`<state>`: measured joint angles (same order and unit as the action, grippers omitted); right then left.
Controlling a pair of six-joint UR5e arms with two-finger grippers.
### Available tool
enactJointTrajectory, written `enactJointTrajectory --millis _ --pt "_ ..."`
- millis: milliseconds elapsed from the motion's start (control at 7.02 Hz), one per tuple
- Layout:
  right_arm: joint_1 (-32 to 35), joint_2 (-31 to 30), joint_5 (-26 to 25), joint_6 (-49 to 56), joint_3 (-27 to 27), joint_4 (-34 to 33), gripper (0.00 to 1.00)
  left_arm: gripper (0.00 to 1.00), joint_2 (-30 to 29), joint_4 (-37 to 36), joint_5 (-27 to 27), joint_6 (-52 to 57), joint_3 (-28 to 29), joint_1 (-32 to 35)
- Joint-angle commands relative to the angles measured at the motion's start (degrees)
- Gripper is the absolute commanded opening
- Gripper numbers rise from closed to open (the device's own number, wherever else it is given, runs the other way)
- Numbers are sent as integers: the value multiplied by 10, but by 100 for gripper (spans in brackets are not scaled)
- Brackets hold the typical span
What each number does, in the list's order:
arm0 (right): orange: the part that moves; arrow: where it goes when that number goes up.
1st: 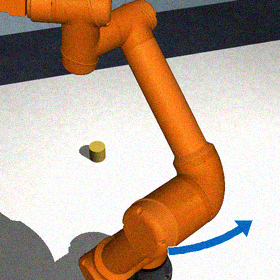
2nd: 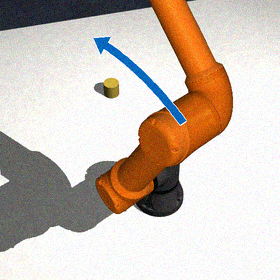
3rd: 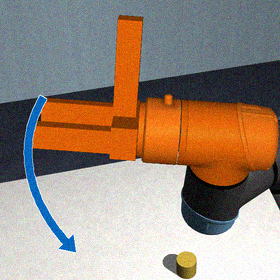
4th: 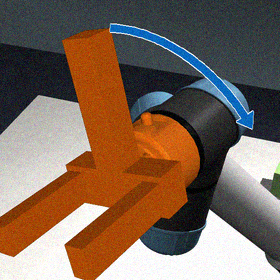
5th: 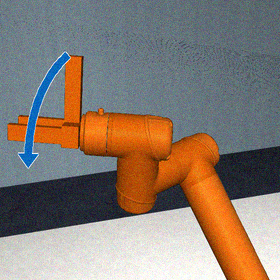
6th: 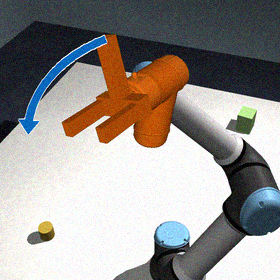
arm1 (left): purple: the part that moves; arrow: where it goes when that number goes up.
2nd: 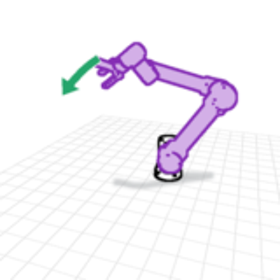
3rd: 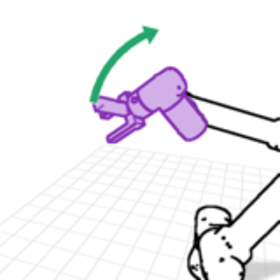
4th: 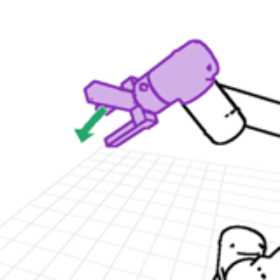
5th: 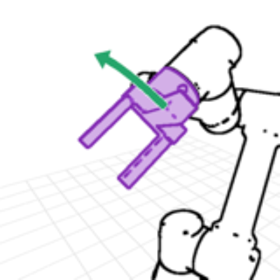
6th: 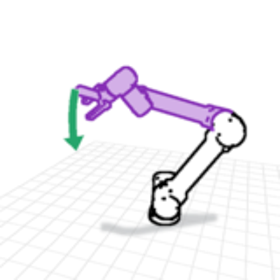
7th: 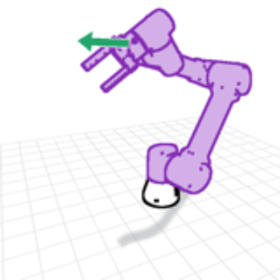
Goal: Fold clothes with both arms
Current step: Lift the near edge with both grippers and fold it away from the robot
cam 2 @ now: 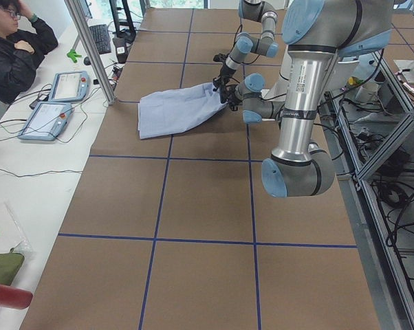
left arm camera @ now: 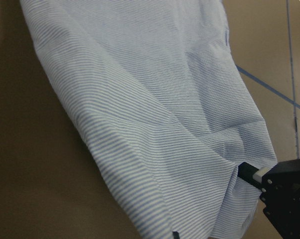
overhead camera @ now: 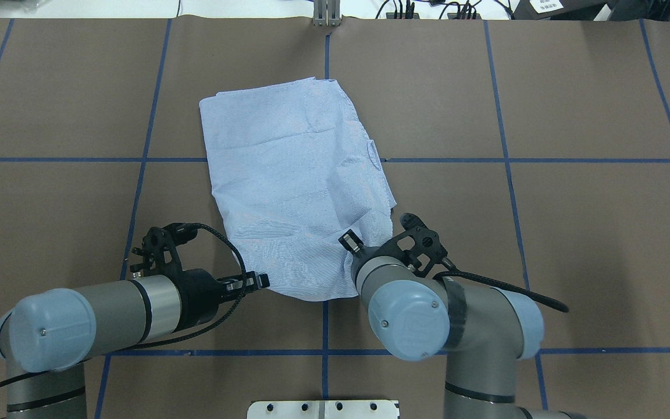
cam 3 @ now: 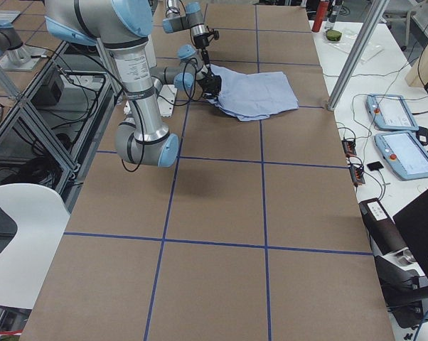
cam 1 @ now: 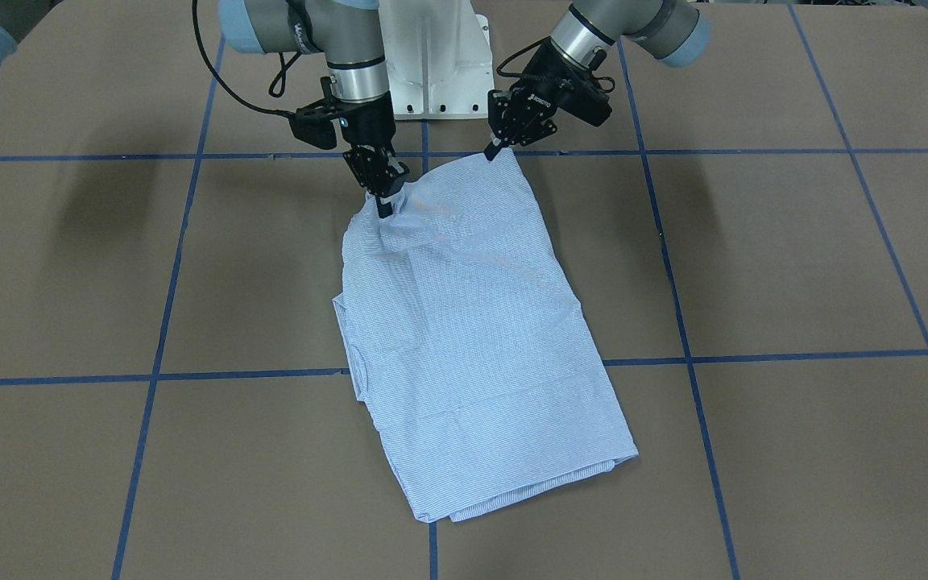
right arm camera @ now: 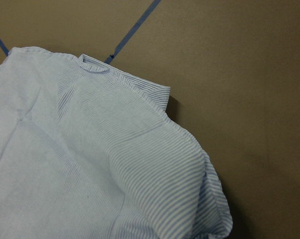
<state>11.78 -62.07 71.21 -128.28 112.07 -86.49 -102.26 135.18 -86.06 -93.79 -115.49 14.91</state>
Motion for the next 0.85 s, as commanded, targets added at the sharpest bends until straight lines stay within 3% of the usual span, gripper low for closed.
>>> enactJointTrajectory --millis 0,142,285,427,712 --pt "-63 -22 -13 -25 187 -175 0 0 7 -1 -16 -17 -57 -2" --pt "-86 -19 -13 -32 261 -255 0 0 19 -46 -37 -18 -116 -3" --pt "-77 -10 -12 -30 266 -275 0 0 13 -128 -52 -18 -174 -3" --pt "-63 16 -11 -16 241 -274 0 0 -10 -172 -66 -17 -182 -2" --pt "11 69 -7 42 126 -224 0 0 -69 -207 -65 -11 -107 34"
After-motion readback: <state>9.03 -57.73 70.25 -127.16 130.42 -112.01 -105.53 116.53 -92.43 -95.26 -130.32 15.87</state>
